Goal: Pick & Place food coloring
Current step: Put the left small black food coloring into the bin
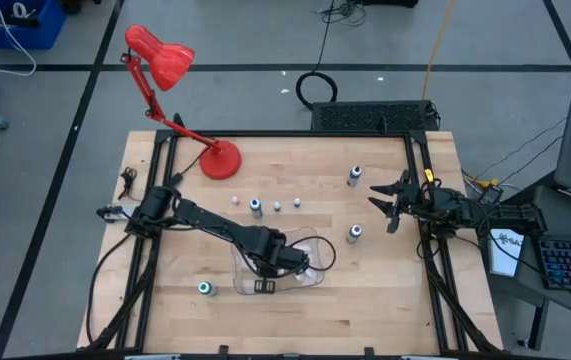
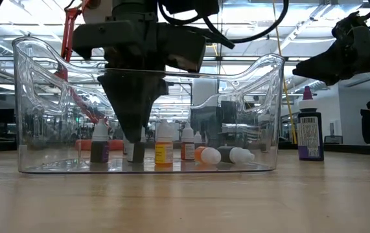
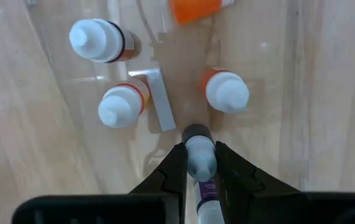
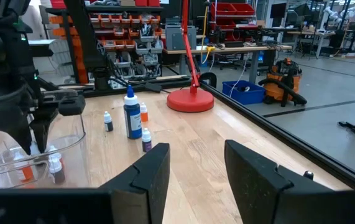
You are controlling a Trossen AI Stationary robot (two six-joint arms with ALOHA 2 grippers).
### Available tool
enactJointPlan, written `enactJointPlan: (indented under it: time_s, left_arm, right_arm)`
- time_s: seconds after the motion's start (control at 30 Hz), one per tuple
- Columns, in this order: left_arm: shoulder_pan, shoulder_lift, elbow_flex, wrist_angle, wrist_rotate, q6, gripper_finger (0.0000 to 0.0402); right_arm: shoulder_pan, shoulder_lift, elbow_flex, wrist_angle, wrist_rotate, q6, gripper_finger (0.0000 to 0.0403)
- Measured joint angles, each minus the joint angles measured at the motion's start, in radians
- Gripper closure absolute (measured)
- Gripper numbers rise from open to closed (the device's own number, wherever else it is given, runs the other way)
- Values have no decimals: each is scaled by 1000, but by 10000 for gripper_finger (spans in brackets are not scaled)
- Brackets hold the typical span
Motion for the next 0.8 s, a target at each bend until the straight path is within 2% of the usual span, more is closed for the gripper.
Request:
enactJointPlan:
  time_s: [0.07,0.23,0.37,0.5,0.67,0.8]
  left_arm:
    - [0,0,0,1,-1,-11,321]
    - [0,2,-1,1,-4,-23,230]
    - [0,2,0,-2,-4,-36,184]
    - [0,2,43,-59,-4,-48,160]
    - [0,-27,132,-187,-50,-17,150]
    - [0,-130,128,-231,-201,-21,150]
  right_arm:
    - [0,0,0,0,0,0,261]
    - [0,0,0,0,0,0,261]
    - [0,0,0,0,0,0,261]
    - [0,0,0,0,0,0,261]
    - [0,0,0,0,0,0,261]
    - [0,0,0,0,0,0,261]
